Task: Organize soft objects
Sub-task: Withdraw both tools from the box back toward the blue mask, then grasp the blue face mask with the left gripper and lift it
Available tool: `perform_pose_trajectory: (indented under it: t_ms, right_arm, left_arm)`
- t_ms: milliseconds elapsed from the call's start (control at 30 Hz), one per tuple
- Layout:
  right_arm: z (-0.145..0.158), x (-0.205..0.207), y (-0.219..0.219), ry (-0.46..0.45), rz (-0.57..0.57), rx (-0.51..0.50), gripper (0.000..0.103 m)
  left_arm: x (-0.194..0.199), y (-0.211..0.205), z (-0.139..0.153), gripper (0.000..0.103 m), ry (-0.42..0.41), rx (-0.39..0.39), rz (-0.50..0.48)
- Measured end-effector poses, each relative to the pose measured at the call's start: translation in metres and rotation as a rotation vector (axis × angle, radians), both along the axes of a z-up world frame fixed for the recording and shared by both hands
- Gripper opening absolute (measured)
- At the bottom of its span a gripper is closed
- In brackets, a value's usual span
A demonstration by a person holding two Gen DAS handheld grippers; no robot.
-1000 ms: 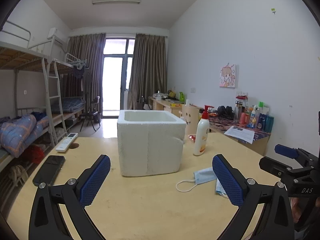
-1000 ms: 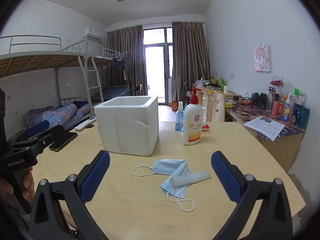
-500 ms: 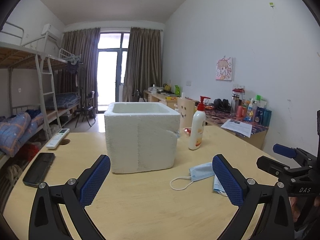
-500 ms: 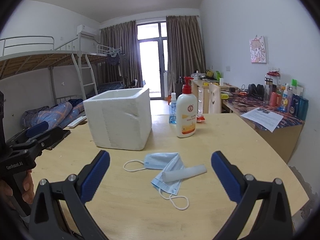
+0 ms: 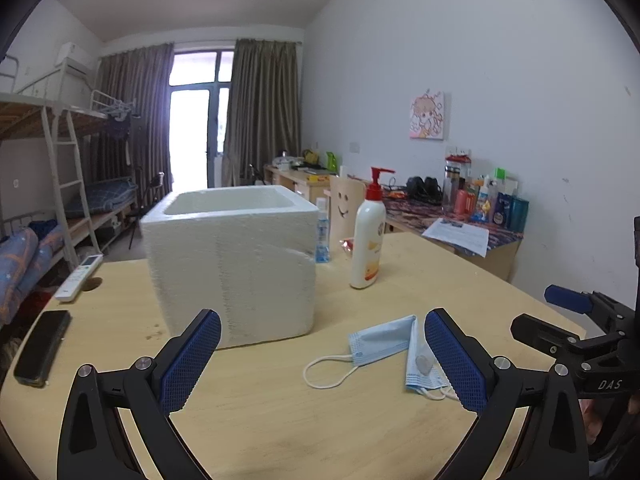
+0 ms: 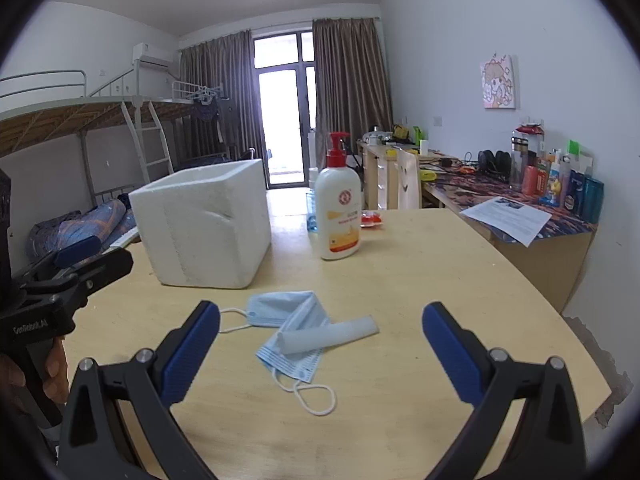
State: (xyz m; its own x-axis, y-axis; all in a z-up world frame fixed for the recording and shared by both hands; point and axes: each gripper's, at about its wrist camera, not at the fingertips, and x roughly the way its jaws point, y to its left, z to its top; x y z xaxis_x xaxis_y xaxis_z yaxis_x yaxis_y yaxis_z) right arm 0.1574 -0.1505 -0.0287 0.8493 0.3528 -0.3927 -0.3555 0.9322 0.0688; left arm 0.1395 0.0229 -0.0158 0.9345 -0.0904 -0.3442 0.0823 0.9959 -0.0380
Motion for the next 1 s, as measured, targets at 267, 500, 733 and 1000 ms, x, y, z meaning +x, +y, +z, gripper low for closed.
perform_pose_trajectory:
  t_ms: [267, 500, 733, 1000]
  right_arm:
    - [-0.009, 0.013, -0.010, 0.037, -0.012, 0.001, 0.102]
    - [-0.016, 0.021, -0.018, 0.063, -0.013, 0.002, 0.102]
    - [-0.024, 0.030, -0.019, 0.090, 0.005, -0.003, 0.102]
    - [-0.033, 0.040, -0.024, 0.123, 0.023, -0.007, 0.102]
  left_arm:
    - [0.023, -0.011, -0.010, 0.102, 0.057, -0.002, -0.037]
    - [0.045, -0.022, -0.019, 0.102, 0.113, 0.010, -0.052]
    - [0.067, -0.033, -0.023, 0.102, 0.172, 0.014, -0.088]
    - [0.095, -0.045, -0.037, 0.101, 0.250, 0.015, -0.108]
